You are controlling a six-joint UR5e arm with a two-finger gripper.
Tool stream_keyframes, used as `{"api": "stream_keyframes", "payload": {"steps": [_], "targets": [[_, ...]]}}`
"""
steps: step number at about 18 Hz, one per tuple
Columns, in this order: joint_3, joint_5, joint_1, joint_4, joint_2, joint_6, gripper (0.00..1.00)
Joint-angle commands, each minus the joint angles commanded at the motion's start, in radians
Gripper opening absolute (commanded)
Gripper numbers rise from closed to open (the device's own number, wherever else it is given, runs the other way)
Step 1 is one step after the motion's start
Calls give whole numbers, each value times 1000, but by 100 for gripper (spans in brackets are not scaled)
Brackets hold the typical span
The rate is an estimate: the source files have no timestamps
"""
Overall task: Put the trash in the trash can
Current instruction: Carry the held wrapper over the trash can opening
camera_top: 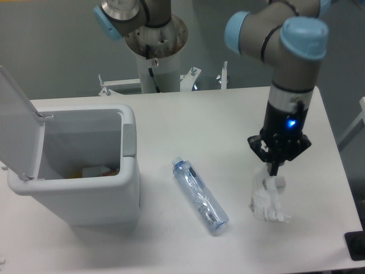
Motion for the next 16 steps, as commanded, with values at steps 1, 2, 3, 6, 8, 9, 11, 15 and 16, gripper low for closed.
{"api": "stream_keyframes", "payload": {"steps": [1,2,3,6,8,9,11,15,16], "targets": [[0,-20,-3,3,12,-43,0],[0,-41,-5,5,23,-81,0],[0,-61,-6,5,40,-114,0],[-6,-103,-15,3,98,-209,0],[-11,-108,-49,3,135,-261,0],[-11,-109,-66,2,155,-276,0],[-17,-112,-98,-2,193,-301,0],[-78,-109,-172,2,268,-315,0],[-95,-109,-184,2,285,-313,0]]}}
